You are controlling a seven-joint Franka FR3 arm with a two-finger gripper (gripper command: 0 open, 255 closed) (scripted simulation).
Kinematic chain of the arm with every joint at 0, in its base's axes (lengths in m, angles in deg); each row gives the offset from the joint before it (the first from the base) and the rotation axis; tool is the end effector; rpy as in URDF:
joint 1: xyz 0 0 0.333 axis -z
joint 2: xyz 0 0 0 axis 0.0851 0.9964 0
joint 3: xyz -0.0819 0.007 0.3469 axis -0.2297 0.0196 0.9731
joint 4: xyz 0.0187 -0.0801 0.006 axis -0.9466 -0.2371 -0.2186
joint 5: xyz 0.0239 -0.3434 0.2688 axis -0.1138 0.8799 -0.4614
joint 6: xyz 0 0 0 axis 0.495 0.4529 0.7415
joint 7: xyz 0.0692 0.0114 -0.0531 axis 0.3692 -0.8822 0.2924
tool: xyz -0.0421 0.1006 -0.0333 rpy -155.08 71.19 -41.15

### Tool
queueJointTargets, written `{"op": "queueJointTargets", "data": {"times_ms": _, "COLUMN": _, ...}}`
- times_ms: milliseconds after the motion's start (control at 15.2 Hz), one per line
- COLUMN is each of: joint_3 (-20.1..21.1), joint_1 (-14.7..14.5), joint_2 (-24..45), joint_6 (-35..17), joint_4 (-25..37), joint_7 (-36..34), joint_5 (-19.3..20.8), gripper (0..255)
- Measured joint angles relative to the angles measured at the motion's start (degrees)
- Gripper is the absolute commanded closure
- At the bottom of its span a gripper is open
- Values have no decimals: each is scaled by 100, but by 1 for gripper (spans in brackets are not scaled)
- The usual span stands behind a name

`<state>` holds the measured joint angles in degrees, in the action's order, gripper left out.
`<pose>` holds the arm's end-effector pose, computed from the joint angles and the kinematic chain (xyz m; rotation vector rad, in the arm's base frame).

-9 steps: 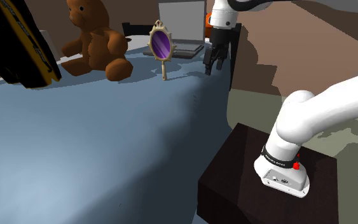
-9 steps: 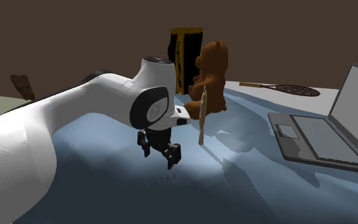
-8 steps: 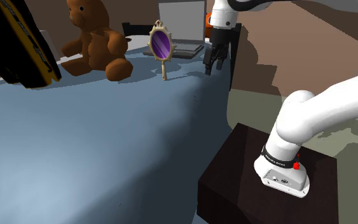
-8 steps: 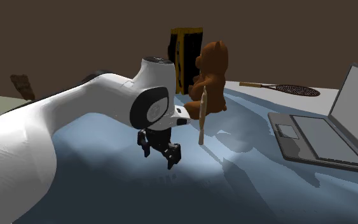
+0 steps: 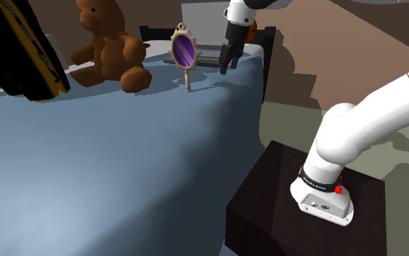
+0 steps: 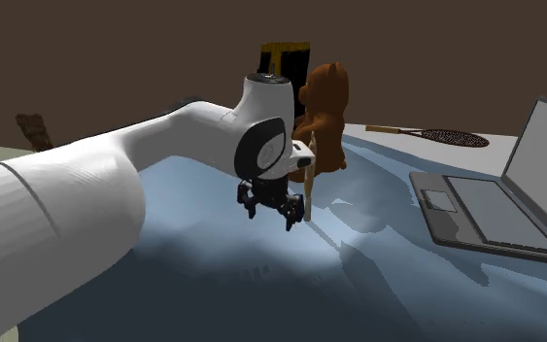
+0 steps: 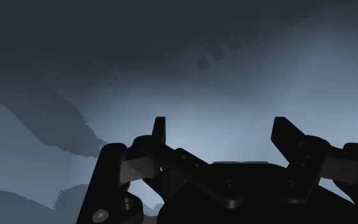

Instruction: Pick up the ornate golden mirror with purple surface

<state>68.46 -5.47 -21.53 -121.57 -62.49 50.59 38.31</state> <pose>0.4040 -0.0163 0.6307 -3.0393 -0.1377 -0.2841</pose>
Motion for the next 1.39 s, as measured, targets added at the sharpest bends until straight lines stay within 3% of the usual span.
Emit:
{"op": "queueJointTargets", "data": {"times_ms": 396, "joint_3": -217, "joint_1": -151, "joint_2": 962, "joint_6": -666, "joint_4": 864, "joint_7": 724, "joint_5": 8, "gripper": 0}}
{"op": "queueJointTargets", "data": {"times_ms": 858, "joint_3": -484, "joint_1": -296, "joint_2": 2001, "joint_6": -1070, "joint_4": 2096, "joint_7": 1600, "joint_5": -168, "gripper": 0}}
{"op": "queueJointTargets", "data": {"times_ms": 1386, "joint_3": -491, "joint_1": -307, "joint_2": 1977, "joint_6": -1600, "joint_4": 1589, "joint_7": 1719, "joint_5": -200, "gripper": 0}}
